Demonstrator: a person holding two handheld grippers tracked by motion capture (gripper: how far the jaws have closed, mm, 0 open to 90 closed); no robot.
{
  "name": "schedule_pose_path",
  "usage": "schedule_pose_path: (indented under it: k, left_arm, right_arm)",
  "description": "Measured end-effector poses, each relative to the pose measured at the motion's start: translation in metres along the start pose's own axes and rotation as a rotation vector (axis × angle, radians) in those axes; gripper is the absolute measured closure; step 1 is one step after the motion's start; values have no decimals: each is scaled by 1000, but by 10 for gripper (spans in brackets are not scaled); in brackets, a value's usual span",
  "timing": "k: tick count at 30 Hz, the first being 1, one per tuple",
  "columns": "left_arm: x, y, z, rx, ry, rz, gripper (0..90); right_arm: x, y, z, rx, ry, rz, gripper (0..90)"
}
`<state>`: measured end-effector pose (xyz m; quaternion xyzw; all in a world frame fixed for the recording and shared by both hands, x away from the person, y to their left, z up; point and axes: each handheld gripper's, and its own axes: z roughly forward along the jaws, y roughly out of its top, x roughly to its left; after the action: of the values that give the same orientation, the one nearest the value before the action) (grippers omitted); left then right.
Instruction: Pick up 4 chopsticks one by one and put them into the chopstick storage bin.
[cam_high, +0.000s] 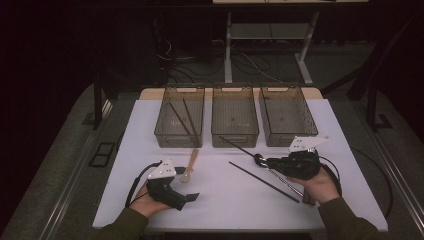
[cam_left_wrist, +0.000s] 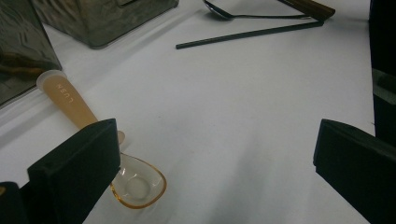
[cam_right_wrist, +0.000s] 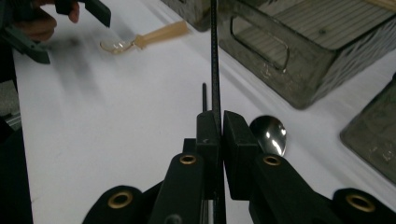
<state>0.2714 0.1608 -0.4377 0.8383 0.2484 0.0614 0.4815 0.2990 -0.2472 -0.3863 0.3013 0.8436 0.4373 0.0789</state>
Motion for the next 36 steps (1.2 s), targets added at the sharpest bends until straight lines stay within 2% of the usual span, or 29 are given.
schedule_pose_path:
  k: [13, 25, 30, 36]
  left_arm:
    - [1, 0, -1, 2, -2, 14, 0]
    - [1, 0, 0, -3, -4, 12, 0]
    - [0, 0, -2, 0, -3, 4, 0]
    - [1, 0, -2, -5, -2, 0, 0]
  right_arm:
    - [4, 25, 21, -23, 4, 9, 852]
    - [7, 40, 35, -38, -10, 9, 852]
    - [8, 50, 39, -37, -19, 13, 852]
    - [8, 60, 53, -16, -29, 29, 852]
